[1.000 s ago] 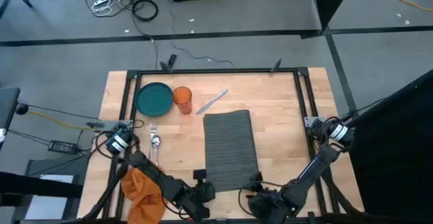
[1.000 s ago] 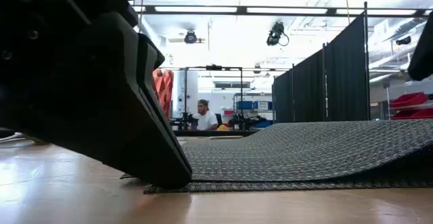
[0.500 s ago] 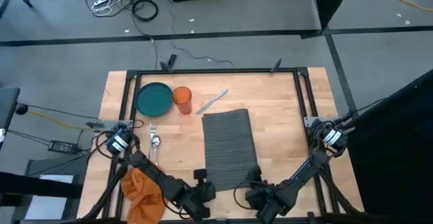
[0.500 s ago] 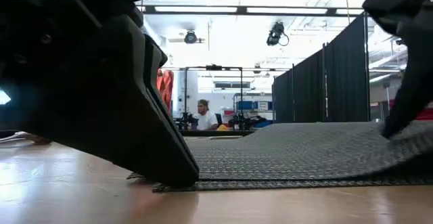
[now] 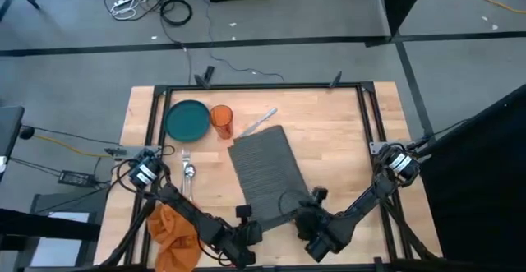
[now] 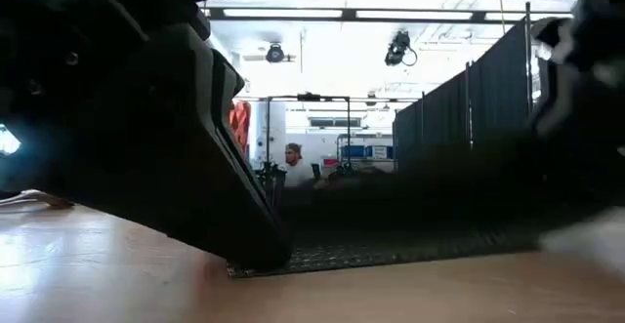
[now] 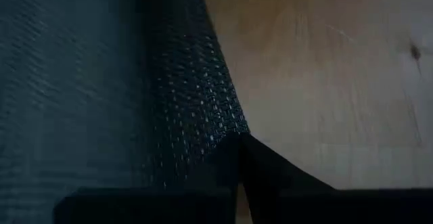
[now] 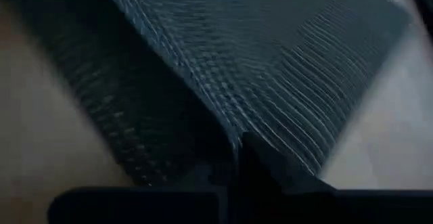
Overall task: Set table place
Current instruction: Move the black placemat to the center of the table
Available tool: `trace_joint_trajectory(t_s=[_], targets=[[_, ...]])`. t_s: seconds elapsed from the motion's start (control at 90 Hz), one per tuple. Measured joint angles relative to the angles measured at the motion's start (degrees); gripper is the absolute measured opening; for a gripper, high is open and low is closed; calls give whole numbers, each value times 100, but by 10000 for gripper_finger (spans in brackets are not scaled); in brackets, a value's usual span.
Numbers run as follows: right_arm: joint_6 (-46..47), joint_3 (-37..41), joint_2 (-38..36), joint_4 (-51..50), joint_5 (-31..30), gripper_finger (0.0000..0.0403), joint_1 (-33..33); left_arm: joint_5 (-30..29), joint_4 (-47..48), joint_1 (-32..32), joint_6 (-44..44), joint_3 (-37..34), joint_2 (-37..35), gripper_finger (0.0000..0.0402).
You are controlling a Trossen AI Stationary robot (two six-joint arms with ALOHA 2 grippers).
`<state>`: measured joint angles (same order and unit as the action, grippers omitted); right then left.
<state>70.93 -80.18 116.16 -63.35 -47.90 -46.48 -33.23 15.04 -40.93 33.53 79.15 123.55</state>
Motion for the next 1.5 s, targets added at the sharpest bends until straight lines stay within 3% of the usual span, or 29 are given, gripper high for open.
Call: trace_joint_trajectory(t_s=[0.144, 0.322, 0.589, 0.744, 0.8, 0.989, 1.144, 1.333, 1.5], targets=[[1945, -125, -317, -1265, 225, 0, -397, -11, 190, -143, 266, 7, -6, 0], [3890, -56, -365, -1628, 513, 0, -886, -359, 379, -296, 565, 7, -9, 0], [5040, 148, -7, -1036, 911, 0, -1237, -858, 591, -366, 123, 516, -39, 0], [5011, 215, 11, -636, 884, 0, -1239, -1663, 725, -293, -527, 781, -46, 0], [4989, 216, 11, -592, 857, 0, -1229, -1690, 702, -139, -702, 787, -55, 0], [4568, 219, 11, -67, 1085, 5, -1112, -530, 360, 488, -772, 355, 45, 0], [3754, 167, 4, 168, 1323, 48, -1073, 152, 236, 607, -433, 33, -3, 0], [2877, -262, -334, -110, 2511, 123, -1091, 321, 382, 405, -147, 21, -24, 0], [1748, -672, -906, 60, 3794, 165, -1157, 456, 383, 206, 124, 39, -18, 0]])
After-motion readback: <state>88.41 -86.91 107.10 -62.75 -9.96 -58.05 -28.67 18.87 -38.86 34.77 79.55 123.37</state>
